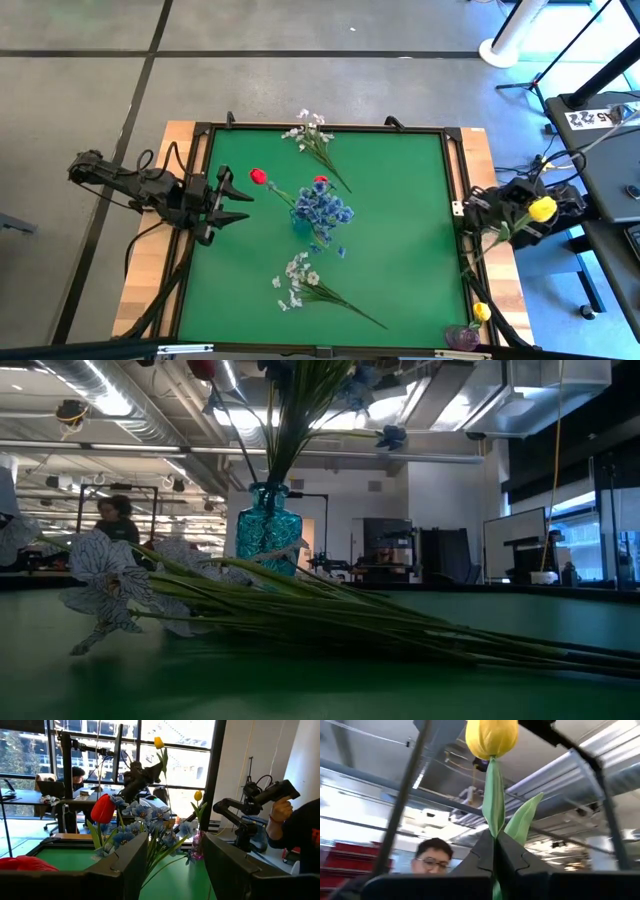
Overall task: Sort flowers into vase by color
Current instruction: Put the yellow flower into the purple vase
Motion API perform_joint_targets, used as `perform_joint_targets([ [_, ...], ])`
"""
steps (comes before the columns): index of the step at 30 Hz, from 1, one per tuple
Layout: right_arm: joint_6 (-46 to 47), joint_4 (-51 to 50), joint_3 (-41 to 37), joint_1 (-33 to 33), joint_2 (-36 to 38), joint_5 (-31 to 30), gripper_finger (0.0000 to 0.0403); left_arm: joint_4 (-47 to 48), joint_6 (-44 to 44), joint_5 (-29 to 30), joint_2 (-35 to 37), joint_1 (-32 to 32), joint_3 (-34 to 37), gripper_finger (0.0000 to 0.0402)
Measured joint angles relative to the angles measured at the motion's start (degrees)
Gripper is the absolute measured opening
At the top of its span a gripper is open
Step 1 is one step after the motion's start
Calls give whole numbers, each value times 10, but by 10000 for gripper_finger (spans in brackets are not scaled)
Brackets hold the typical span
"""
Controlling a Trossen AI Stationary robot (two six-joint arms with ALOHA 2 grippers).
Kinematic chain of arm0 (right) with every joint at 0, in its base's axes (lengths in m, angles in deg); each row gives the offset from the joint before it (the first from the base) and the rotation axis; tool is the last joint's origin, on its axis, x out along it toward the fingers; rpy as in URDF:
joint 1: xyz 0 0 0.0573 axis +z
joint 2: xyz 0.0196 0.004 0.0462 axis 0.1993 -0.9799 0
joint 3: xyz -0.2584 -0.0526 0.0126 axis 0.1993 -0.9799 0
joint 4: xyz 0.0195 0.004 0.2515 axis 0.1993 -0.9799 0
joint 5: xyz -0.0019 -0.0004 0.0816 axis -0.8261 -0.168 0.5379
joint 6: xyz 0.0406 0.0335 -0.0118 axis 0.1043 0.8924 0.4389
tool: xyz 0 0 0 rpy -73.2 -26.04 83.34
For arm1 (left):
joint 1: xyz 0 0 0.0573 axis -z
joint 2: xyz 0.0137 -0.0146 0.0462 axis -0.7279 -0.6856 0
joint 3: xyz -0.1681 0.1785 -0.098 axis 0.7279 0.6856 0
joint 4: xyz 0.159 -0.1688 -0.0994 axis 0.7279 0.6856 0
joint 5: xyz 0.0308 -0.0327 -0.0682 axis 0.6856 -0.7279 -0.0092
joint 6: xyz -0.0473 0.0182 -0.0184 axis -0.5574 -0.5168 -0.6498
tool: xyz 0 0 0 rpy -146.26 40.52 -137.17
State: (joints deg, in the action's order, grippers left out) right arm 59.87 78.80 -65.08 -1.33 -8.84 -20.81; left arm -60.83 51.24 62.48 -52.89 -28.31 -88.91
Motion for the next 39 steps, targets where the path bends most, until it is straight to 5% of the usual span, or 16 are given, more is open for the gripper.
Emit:
perform_joint_targets([
  [7,31,18,-39,72,10,-39,2,0,0,0,0,0,0,185],
  [16,-131,-18,-65,272,-7,-162,2,0,0,0,0,0,0,185],
  [27,-280,14,-54,457,-112,-275,2,0,0,0,0,0,0,185],
  [39,-376,19,-7,563,-245,-333,2,0,0,0,0,0,0,185],
])
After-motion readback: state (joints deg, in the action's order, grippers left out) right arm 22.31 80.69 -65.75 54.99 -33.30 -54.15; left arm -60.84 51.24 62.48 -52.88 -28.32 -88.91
